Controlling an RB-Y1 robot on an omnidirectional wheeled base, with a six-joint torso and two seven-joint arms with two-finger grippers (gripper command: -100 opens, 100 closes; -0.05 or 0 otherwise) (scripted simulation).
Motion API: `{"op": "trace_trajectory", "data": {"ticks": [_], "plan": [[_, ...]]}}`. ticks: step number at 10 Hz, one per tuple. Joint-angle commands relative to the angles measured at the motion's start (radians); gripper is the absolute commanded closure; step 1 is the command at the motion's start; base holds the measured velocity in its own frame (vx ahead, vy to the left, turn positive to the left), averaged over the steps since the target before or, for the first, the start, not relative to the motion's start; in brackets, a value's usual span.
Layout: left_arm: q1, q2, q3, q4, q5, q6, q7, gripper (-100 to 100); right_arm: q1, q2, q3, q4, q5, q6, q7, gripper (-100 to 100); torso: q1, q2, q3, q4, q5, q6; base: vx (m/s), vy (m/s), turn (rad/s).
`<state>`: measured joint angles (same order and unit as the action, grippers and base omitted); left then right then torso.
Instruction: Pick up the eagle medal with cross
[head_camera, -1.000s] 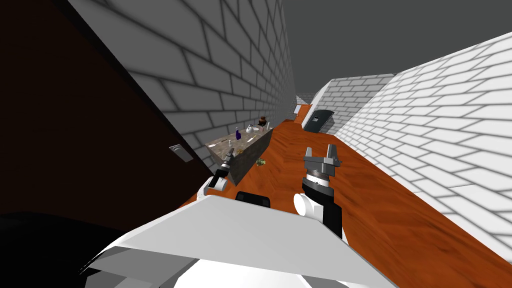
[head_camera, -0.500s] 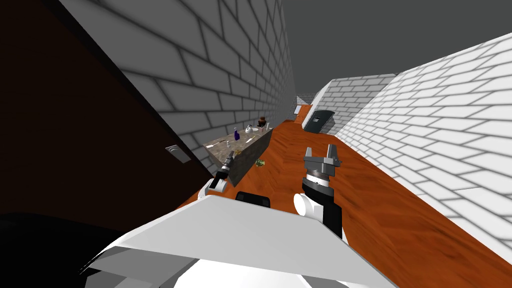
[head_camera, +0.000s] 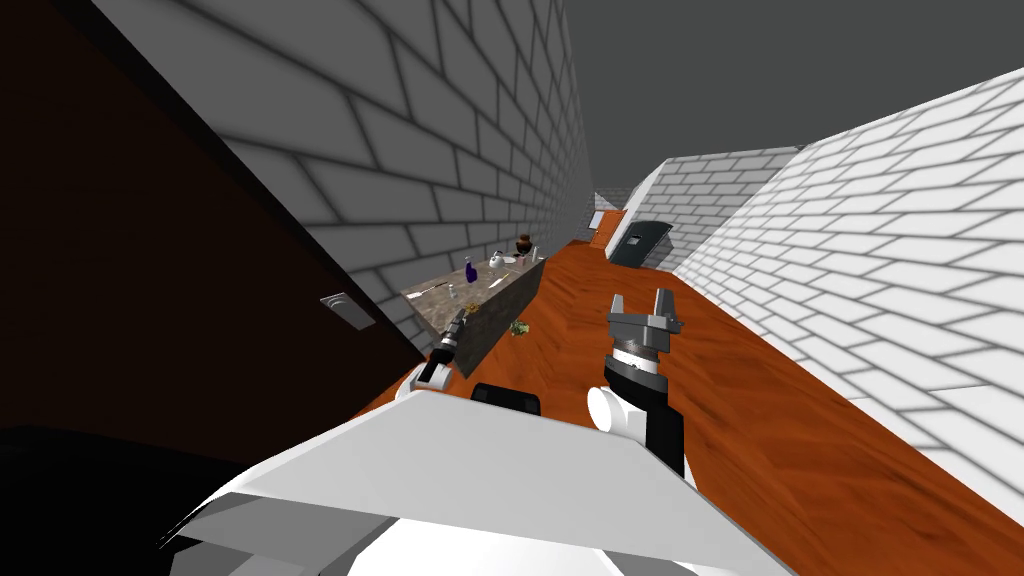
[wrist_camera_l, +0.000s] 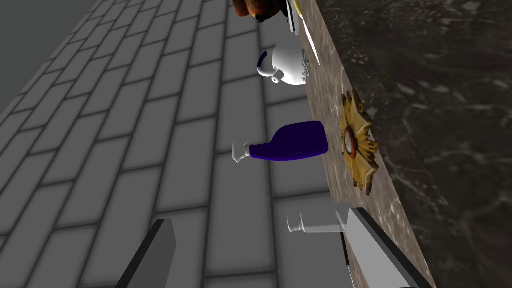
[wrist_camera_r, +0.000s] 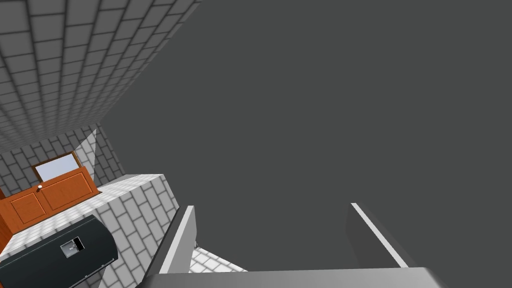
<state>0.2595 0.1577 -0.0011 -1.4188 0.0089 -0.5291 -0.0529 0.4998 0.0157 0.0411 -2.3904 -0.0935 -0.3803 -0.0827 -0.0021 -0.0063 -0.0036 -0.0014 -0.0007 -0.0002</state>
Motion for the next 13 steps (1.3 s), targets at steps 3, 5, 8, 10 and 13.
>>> {"op": "trace_trajectory", "data": {"ticks": [3,5,8,10,13], "plan": [[-0.002,-0.011,0.034,0.100,-0.001,-0.065,0.000,-100,0.000,0.000,0.000,0.000,0.000,0.000,0.000,0,0.000,-0.001,0.000,0.000,0.000,0.000,0.100,-0.037,0.019],[-0.006,-0.028,0.052,0.155,-0.002,-0.105,-0.001,-100,0.000,0.000,0.000,0.000,0.000,0.000,0.000,0,0.001,0.000,0.000,0.000,0.000,0.000,0.100,-0.026,0.020],[-0.008,-0.055,0.070,0.207,-0.002,-0.141,-0.001,-100,0.000,0.000,0.000,0.000,0.000,0.000,0.000,0,0.002,0.001,0.000,0.000,0.000,0.000,0.077,-0.015,0.013],[-0.009,-0.099,0.086,0.247,-0.002,-0.171,-0.002,-100,0.000,0.000,0.000,0.000,0.000,0.000,0.000,0,0.002,0.002,0.001,0.000,0.000,0.000,0.078,0.007,0.019],[-0.012,-0.182,0.106,0.281,0.000,-0.198,-0.003,-100,0.000,0.000,0.000,0.000,0.000,0.000,0.000,0,0.004,0.001,0.001,0.000,0.001,0.000,0.076,0.035,0.022]]}}
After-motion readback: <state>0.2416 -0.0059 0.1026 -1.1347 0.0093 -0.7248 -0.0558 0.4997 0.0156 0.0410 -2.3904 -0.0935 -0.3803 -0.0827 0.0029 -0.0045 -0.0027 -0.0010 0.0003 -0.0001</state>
